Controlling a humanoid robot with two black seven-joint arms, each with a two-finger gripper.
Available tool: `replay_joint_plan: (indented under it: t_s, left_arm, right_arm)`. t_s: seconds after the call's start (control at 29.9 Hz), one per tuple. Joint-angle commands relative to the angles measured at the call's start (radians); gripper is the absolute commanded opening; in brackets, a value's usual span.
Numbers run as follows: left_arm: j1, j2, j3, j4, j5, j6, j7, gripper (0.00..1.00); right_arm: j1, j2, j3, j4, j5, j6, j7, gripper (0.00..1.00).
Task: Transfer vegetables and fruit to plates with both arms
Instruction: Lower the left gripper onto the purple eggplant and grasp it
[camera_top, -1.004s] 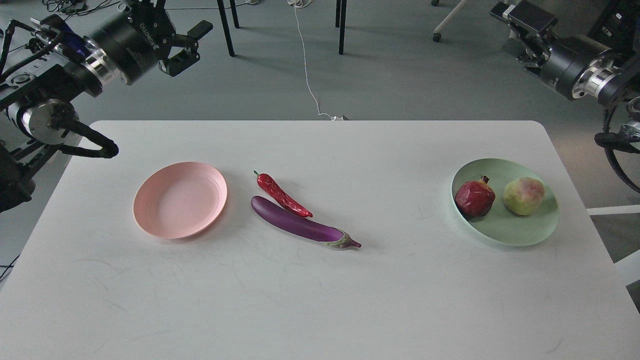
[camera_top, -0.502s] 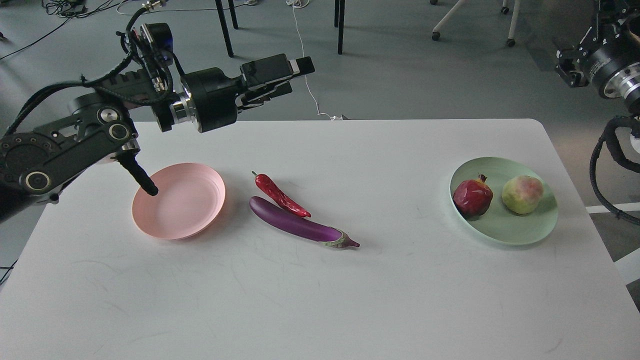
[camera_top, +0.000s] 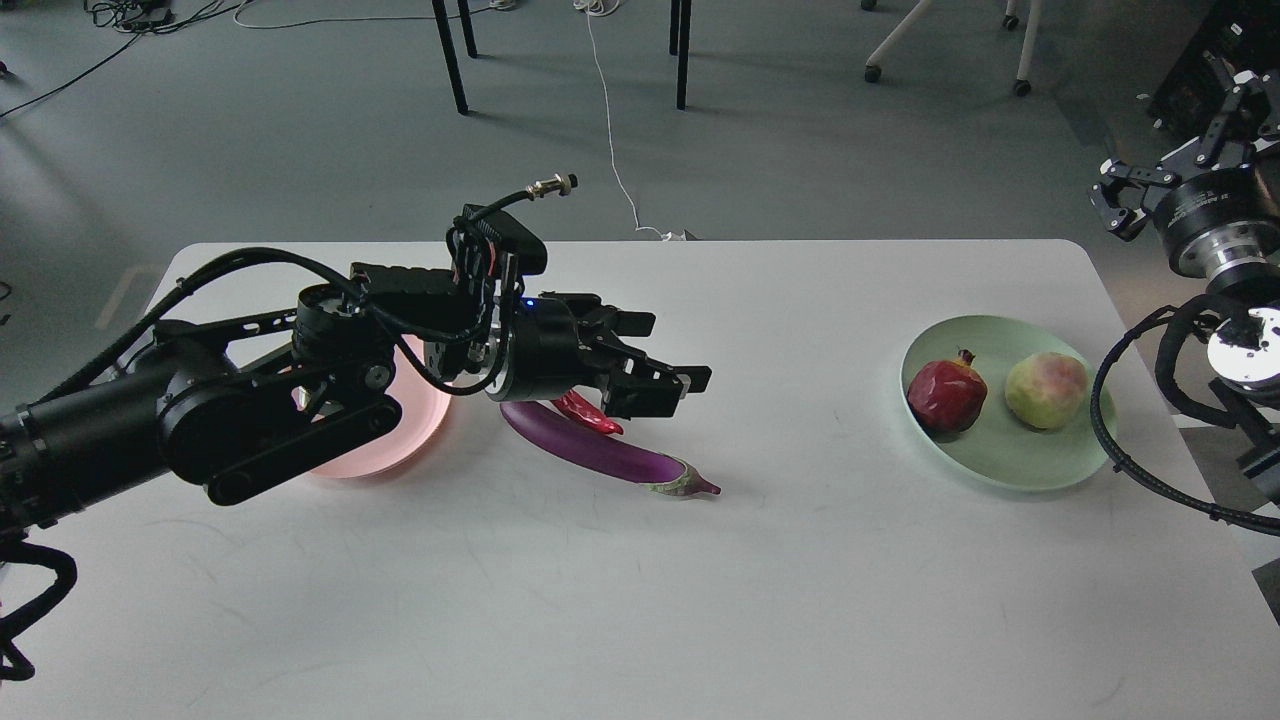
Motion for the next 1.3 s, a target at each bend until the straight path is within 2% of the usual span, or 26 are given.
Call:
replay_joint_plan:
  t_s: [0.0, 0.07, 0.27, 0.47, 0.7, 0.9, 0.94, 1.1, 1.27]
  left_arm:
    - [0.005, -0.005, 0.091, 0.019, 0.201, 0.035, -0.013, 0.94]
    - [0.02, -0.004, 0.099, 0.049, 0.283, 0.049, -0.027, 0.93]
    - [0.04, -0.01, 0.119, 0.181, 0.283, 0.126, -0.084, 0.91]
    - [0.043, -0.013, 0.15, 0.198, 0.283, 0.149, -0.087, 0.9]
    - [0.054, -0.059, 0.15, 0.247, 0.283, 0.16, -0.085, 0.79]
    - [0.054, -0.074, 0.151, 0.284, 0.283, 0.175, -0.087, 0.77]
    - [0.054, -0.073, 0.151, 0.284, 0.283, 0.175, -0.09, 0.75]
    - [0.053, -0.068, 0.151, 0.284, 0.283, 0.172, -0.107, 0.49]
    - [0.054, -0.067, 0.151, 0.284, 0.283, 0.173, -0.122, 0.32]
  right_arm:
    - [-0.02, 0.032, 0.013, -0.013, 0.0, 0.078, 0.004, 0.98]
    - [-0.021, 0.041, 0.013, -0.012, 0.0, 0.085, 0.006, 0.98]
    - [-0.029, 0.039, 0.013, -0.009, 0.0, 0.088, 0.01, 0.98]
    - [-0.034, 0.035, 0.015, -0.007, 0.0, 0.088, 0.009, 0.98]
    - [-0.034, 0.033, 0.015, -0.005, 0.0, 0.085, 0.01, 0.98]
    - [-0.035, 0.021, 0.018, -0.005, -0.001, 0.085, 0.01, 0.98]
    - [-0.035, 0.021, 0.016, -0.005, 0.0, 0.085, 0.01, 0.98]
    - [-0.035, 0.023, 0.018, -0.005, 0.0, 0.085, 0.01, 0.98]
    - [-0.035, 0.023, 0.018, -0.005, 0.0, 0.085, 0.01, 0.98]
